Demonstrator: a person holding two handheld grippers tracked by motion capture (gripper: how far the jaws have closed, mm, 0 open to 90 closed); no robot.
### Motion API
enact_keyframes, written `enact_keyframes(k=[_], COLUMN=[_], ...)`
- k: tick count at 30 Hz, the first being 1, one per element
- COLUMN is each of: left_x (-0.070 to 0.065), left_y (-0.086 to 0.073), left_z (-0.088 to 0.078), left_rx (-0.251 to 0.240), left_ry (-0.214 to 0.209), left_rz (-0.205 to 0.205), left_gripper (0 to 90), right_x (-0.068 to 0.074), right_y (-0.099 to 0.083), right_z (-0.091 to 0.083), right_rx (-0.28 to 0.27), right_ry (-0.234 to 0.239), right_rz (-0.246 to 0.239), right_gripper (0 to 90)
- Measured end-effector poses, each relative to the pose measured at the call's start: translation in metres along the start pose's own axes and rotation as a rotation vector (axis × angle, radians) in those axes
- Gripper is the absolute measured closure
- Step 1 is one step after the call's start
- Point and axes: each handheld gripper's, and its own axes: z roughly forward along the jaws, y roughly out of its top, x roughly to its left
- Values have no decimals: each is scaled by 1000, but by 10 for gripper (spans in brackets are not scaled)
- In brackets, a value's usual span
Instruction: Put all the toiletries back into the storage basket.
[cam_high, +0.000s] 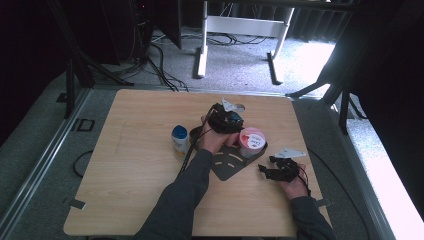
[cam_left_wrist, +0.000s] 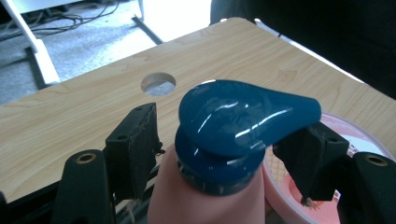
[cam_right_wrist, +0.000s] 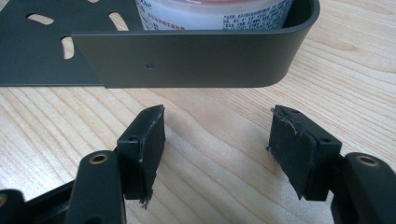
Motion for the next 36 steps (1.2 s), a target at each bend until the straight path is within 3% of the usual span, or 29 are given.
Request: enact_keyframes(k=[19,29,36], left_x=[-6,-8,-9], left_y=[-14,-38,-54], left_z=[-28,-54,-80], left_rx=[1,17,-19], left_ry=[-38,-88,-96], left_rz=[39,73,83], left_gripper=[348,512,635], right_x=[0,0,0], right_y=[0,0,0], right_z=[0,0,0], right_rx=[-1,-1,-1], right_ry=[0,0,0], right_rz=[1,0,1], right_gripper=[357,357,357])
